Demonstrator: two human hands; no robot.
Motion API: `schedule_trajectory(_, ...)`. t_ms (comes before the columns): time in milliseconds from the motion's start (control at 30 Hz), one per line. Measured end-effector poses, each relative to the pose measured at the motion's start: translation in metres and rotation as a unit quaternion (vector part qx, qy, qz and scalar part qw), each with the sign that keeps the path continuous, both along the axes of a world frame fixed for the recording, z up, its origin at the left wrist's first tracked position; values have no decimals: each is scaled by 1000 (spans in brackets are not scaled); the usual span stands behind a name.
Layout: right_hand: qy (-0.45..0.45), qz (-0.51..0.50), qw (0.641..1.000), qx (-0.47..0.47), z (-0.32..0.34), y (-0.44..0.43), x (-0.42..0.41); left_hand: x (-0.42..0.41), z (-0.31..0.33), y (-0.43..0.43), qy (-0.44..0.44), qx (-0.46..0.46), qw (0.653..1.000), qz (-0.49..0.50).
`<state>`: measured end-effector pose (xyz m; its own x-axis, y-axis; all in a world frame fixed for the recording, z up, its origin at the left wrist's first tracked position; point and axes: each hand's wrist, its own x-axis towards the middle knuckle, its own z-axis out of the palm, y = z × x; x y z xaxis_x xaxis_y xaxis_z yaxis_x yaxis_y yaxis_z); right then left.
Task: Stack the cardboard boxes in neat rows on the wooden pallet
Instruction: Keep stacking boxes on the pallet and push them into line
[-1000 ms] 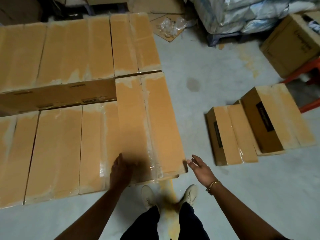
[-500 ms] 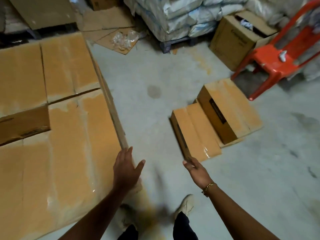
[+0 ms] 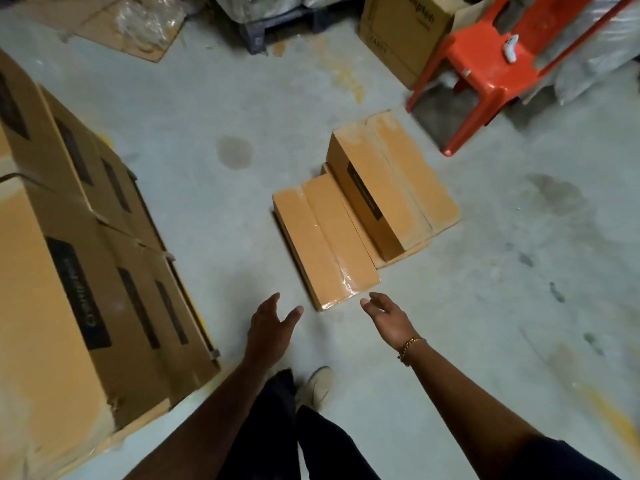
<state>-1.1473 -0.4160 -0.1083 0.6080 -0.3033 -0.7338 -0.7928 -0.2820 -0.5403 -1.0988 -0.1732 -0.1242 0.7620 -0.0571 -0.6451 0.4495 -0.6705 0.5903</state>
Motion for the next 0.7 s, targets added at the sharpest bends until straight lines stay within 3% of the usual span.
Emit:
schedule_trajectory(233,41,1,999,-18,-74,-63,47,45,-76,-50,81,-19,996,34)
schedule_trajectory(367,71,3,997,-39,-150,-105,75,70,-154,-85,117,2,993,7)
schedule_trajectory(700,121,8,991,-48,-375,-189,107,91,-359,-156,155,13,982,107)
